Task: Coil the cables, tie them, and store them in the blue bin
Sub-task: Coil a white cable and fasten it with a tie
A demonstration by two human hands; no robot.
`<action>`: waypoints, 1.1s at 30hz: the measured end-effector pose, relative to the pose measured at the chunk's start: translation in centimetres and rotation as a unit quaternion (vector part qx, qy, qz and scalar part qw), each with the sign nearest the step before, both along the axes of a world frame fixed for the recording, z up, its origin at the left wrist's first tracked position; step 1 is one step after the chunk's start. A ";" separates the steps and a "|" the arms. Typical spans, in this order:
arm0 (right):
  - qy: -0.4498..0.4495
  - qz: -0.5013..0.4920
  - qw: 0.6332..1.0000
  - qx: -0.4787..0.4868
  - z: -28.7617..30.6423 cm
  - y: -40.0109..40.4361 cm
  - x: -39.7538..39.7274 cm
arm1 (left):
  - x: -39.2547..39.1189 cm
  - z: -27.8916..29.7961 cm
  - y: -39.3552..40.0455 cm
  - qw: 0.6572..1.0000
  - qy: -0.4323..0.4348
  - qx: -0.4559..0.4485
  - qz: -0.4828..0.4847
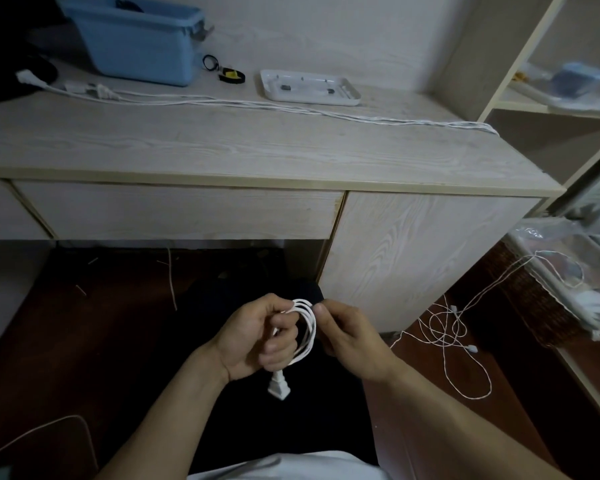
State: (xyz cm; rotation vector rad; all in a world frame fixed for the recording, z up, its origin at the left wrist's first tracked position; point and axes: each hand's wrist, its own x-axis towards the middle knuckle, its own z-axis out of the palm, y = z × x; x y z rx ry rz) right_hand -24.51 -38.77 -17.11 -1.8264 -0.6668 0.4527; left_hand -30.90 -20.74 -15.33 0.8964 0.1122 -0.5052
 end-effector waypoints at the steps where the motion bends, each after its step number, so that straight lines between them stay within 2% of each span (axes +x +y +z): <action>1: 0.014 0.013 1.000 -0.001 0.0 0.1 -0.2 | 0.0 -0.1 -0.2 1.000 0.006 -0.005 0.015; 5: 0.072 0.014 0.997 0.009 -0.1 0.1 -0.2 | 0.3 -0.1 -0.9 0.998 0.009 -0.001 0.066; 9: 0.073 0.008 0.997 0.031 -0.1 0.4 -0.2 | 0.3 0.1 -1.7 0.995 0.007 -0.014 0.101; 13: 0.100 0.011 0.994 0.039 -0.2 0.4 -0.1 | 0.5 -0.3 -1.9 0.991 0.023 -0.072 0.108; 17: 0.081 0.063 0.995 0.002 0.1 -0.1 0.3 | 0.4 -0.9 -1.8 0.981 0.066 -0.092 0.158; 20: 0.055 0.066 0.996 -0.029 0.3 0.0 0.3 | 0.5 -1.0 -1.8 0.967 0.087 -0.123 0.206; 23: 0.018 0.045 0.997 -0.058 0.3 -0.3 0.6 | 0.7 -1.0 -1.0 0.951 0.083 -0.152 0.258; 26: -0.052 -0.010 0.992 -0.117 0.5 -1.0 1.4 | 1.0 -0.9 0.8 0.929 0.044 -0.180 0.320; 30: -0.102 -0.091 0.967 -0.213 0.3 -1.6 2.5 | 0.9 -1.2 2.9 0.872 0.023 -0.237 0.428; 33: -0.105 -0.085 0.964 -0.228 -0.3 -1.4 2.4 | 1.0 -1.5 3.6 0.835 0.028 -0.268 0.480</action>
